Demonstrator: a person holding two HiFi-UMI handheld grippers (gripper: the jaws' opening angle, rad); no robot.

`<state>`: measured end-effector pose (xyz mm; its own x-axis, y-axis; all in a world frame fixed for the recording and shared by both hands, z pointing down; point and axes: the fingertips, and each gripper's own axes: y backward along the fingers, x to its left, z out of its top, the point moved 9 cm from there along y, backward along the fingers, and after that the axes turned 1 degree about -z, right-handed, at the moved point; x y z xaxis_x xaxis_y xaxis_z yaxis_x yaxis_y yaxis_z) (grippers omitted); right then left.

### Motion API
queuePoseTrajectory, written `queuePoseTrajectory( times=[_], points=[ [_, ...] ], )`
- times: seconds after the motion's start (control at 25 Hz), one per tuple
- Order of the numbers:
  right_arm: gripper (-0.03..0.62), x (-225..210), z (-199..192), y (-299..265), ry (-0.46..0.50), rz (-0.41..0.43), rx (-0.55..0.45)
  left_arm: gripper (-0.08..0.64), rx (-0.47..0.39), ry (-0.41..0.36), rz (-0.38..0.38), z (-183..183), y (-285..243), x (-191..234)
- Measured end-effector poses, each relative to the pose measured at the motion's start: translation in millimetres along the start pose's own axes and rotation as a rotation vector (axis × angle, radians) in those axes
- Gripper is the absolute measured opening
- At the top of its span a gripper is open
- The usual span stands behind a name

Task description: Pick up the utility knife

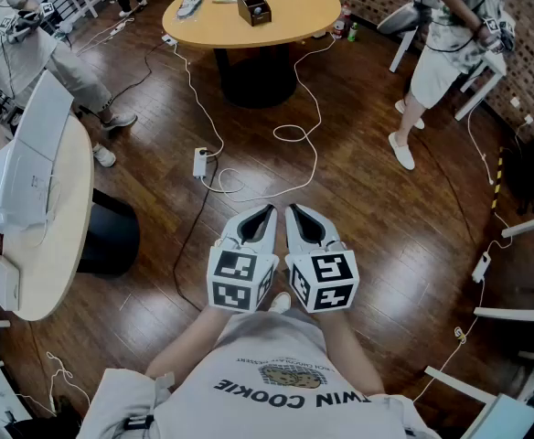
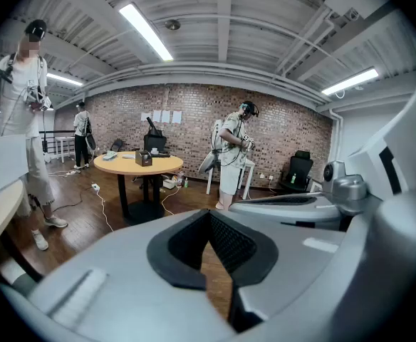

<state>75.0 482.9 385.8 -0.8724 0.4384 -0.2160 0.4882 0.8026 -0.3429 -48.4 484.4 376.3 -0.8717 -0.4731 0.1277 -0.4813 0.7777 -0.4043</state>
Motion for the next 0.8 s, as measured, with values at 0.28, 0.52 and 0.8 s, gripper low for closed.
queuePoseTrajectory(
  times=[0.28,0.52,0.8],
  points=[
    [-0.005,-14,10,-38,0.007,0.002,0.011,0.003,0.005,0.009,-0.018,9,-35,23],
    [-0.005,-16,30,-93,0.022,-0.017,0.019,0.003,0.004,0.021,-0.045,27,-68,70],
    [-0.005,2,60,-169,0.032,-0.064,0.032,0.002,0.008,0.023,-0.1,55,-99,147]
  ],
)
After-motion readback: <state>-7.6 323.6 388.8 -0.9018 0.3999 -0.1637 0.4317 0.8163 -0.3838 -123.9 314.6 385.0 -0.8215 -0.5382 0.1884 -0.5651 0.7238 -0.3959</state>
